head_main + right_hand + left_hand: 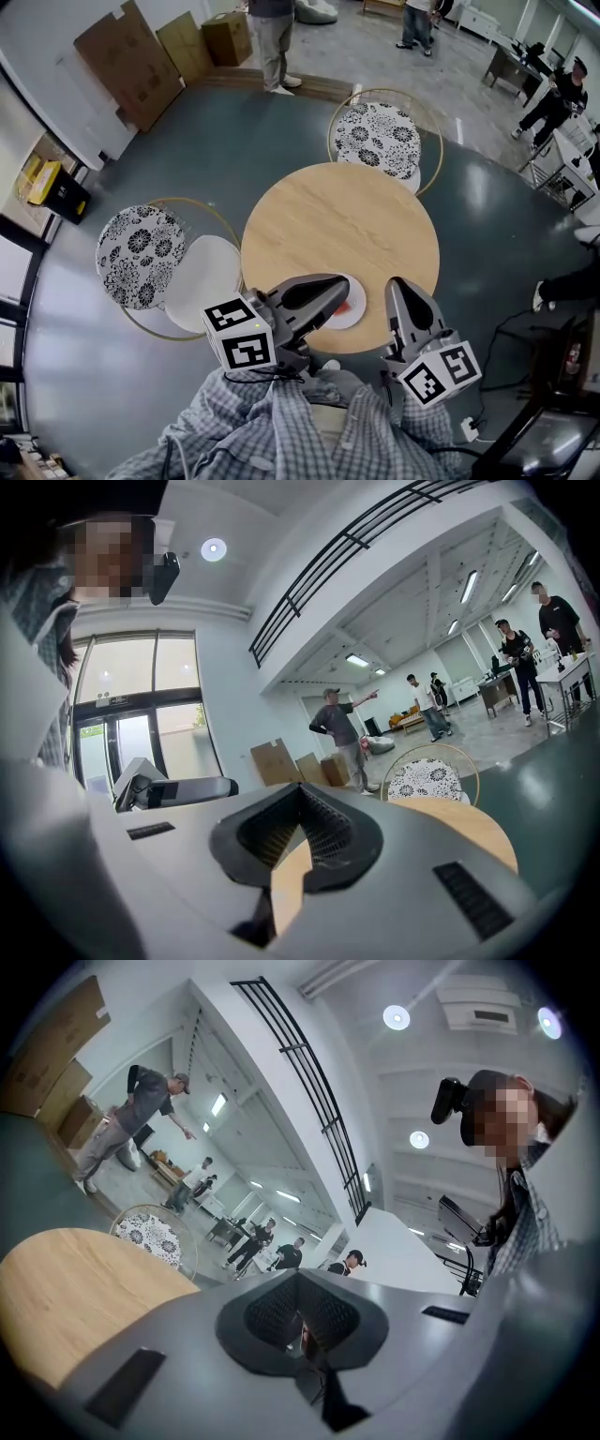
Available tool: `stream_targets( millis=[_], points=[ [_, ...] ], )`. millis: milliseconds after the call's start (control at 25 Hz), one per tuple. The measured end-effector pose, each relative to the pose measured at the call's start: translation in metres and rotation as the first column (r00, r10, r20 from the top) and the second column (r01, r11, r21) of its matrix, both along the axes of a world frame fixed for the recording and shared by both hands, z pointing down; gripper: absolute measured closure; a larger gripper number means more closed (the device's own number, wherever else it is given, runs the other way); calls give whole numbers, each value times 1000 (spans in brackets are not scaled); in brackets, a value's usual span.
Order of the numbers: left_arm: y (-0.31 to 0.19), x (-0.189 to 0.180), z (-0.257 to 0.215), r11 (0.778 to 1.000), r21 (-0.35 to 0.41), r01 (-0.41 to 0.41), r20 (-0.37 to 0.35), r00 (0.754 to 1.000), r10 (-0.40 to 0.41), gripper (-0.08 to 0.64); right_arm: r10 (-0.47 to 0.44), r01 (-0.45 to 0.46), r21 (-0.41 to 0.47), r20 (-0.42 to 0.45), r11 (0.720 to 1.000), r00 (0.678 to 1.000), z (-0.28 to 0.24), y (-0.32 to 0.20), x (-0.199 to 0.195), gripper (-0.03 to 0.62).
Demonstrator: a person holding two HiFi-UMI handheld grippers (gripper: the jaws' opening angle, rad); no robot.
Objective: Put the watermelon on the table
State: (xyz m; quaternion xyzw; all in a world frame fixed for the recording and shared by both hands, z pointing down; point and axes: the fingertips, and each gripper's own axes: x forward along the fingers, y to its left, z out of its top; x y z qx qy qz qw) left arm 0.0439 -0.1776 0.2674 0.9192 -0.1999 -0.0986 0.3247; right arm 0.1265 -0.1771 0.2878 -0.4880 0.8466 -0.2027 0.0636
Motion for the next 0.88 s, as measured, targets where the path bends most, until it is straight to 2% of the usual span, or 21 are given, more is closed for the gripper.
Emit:
stream_targets(
  millis=[280,520,880],
  points=[
    [-4,1,-4,1000,21,1,12,1000,-1,554,-25,25,5,3,1000,1000,-4,-3,-5,584],
    [-4,-2,-6,999,40,-6,18,1000,6,554,-39,39,-26,11,999,999,3,-4,-12,584],
    [-5,-3,-3,1000,29,-1,15,1000,1,554,-41,42,-34,29,999,999,1,-5,-10,584]
  ],
)
